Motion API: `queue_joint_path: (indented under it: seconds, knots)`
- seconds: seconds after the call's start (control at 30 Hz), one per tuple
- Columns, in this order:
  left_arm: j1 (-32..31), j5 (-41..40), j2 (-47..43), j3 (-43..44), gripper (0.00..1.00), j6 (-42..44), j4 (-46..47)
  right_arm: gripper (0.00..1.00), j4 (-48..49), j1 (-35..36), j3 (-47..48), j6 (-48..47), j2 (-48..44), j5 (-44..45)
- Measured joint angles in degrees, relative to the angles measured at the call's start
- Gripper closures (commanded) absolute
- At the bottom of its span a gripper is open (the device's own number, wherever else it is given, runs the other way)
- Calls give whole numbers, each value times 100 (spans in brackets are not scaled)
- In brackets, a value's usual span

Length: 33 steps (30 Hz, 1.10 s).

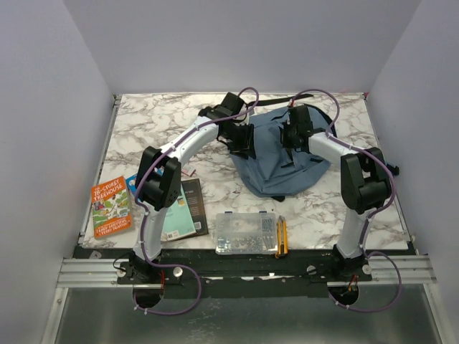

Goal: Pack the student bag
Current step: Place the stationery in the student bag.

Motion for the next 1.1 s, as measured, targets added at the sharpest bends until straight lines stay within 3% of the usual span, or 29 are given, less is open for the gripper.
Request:
queue_joint_path:
  seconds: [1.1]
  knots:
    - [-7, 140, 66, 0, 60, 2, 2, 99, -15, 7, 254, -302, 345, 708]
